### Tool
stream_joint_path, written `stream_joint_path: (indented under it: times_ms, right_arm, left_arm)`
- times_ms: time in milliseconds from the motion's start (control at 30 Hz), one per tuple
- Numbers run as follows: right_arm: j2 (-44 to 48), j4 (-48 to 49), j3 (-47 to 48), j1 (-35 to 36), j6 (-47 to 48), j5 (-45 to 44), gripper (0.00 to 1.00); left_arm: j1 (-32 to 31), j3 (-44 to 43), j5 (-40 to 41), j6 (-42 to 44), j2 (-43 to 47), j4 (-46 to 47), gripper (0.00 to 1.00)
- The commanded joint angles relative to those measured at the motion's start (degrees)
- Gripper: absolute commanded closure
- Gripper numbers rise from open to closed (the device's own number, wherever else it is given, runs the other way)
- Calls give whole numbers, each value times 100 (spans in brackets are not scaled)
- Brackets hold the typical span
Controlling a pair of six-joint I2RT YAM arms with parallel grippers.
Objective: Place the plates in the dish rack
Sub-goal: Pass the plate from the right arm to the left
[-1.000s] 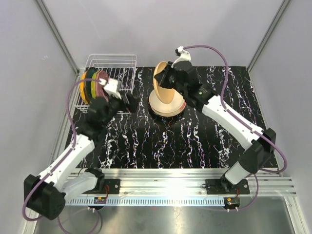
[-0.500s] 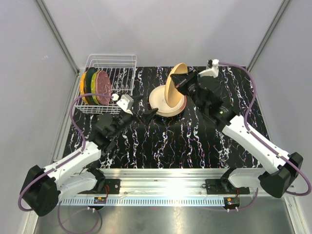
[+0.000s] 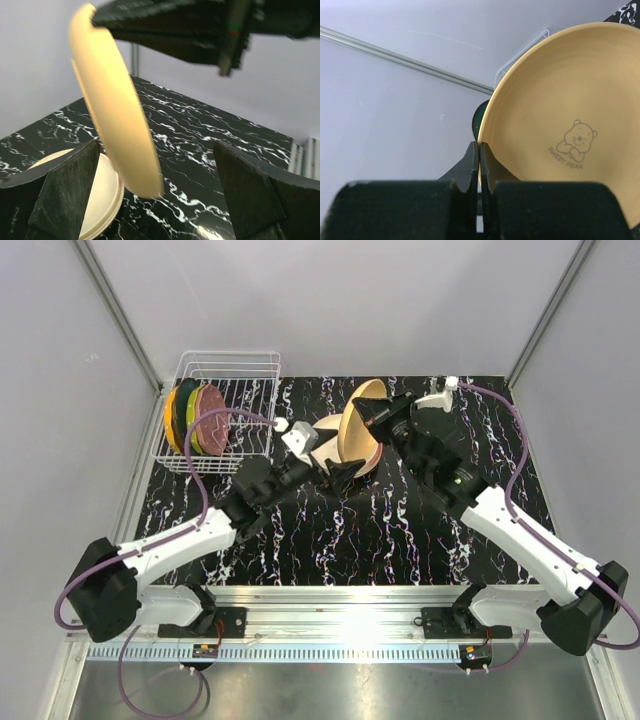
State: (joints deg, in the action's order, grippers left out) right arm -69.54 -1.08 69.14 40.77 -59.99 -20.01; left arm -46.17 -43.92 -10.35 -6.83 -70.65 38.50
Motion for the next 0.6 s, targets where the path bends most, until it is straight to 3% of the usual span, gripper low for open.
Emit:
stream_joint_path:
  times_ms: [0, 200, 367, 500, 567]
  right_arm:
    - [414, 372, -94, 45, -355, -73, 100]
    - [503, 302, -59, 45, -409, -100, 100]
    - [503, 258, -41, 45, -452, -12, 100]
    - [625, 214, -138, 53, -505, -73, 100]
    - [669, 249, -182, 45, -531, -82, 100]
  left_arm:
    - [-190, -590, 893, 383, -255, 26, 1]
    - [-857, -1459, 2413, 1358, -765, -720, 5]
    - [-1254, -1857, 3758, 1983, -1152, -1002, 18]
    - [-1280, -1840, 3848, 2072, -1109, -967, 36]
    - [-1280, -1796, 3891, 2107, -1091, -880, 55]
